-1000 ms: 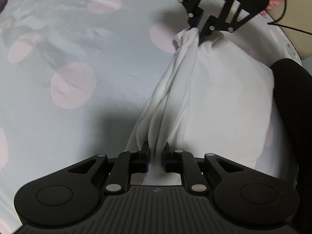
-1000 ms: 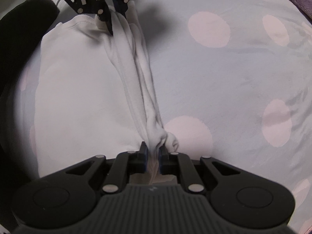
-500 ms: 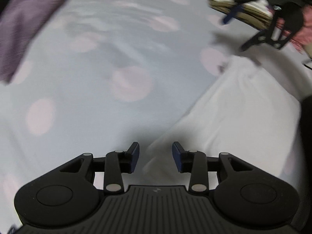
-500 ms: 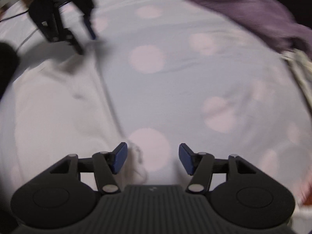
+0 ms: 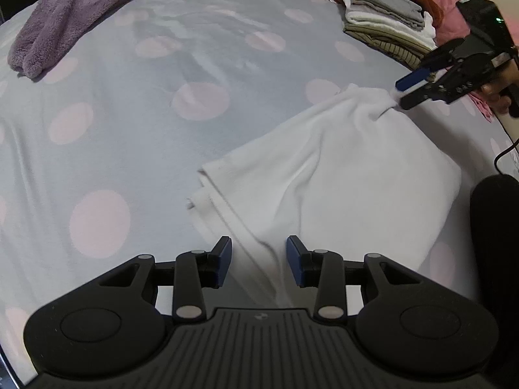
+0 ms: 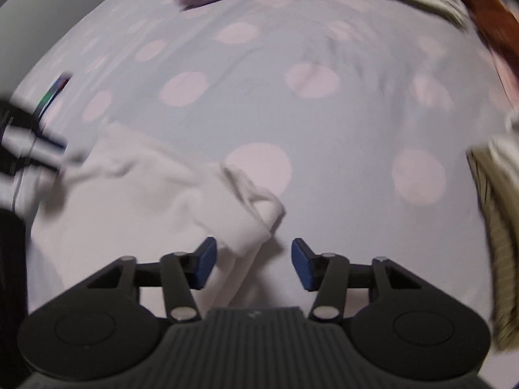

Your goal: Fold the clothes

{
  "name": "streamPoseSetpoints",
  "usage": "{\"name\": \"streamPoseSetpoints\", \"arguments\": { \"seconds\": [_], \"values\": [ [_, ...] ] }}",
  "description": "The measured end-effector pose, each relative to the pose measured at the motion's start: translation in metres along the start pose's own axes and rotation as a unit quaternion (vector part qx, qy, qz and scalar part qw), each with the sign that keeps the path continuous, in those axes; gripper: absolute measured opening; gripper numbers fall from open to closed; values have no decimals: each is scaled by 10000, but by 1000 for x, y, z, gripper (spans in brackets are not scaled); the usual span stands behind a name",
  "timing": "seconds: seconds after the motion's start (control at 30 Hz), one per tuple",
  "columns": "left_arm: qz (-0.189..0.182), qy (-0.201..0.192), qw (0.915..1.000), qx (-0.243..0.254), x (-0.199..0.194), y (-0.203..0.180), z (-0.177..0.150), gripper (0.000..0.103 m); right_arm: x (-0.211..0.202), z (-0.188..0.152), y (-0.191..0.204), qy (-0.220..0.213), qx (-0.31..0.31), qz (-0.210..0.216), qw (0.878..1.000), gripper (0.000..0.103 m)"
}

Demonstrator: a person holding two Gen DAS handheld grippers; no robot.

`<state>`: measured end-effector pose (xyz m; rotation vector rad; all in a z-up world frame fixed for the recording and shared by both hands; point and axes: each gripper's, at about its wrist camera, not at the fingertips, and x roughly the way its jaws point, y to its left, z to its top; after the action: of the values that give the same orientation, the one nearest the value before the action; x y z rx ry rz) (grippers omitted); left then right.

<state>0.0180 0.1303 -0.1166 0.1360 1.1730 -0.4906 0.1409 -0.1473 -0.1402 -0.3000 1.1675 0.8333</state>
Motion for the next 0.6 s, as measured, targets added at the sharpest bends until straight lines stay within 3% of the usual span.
{"name": "streamPoseSetpoints", "arguments": {
  "seconds": [0.17,0.23,0.27,0.3,0.37,0.6],
  "values": [
    [-143,-95,9999,12,-3,-16,-3,35,17,10,-19,-163,733,426,9963,46],
    [-173,-101,9998,75,-3,-22,-2,35,25,16,-19,22,620,698,9956,20],
    [-197,-99,9997,97,-2,-24,-2,35,28,18,-19,107,538,807,9952,18],
    [-223,-95,9996,116,-1,-26,-2,35,29,21,-16,168,373,825,9958,9],
    [-266,-74,9995,149,0,-28,-4,35,29,28,-11,258,73,856,9960,8],
    [-308,34,9994,163,12,-33,-8,35,15,62,-15,-206,-206,815,9962,7]
  ]
}}
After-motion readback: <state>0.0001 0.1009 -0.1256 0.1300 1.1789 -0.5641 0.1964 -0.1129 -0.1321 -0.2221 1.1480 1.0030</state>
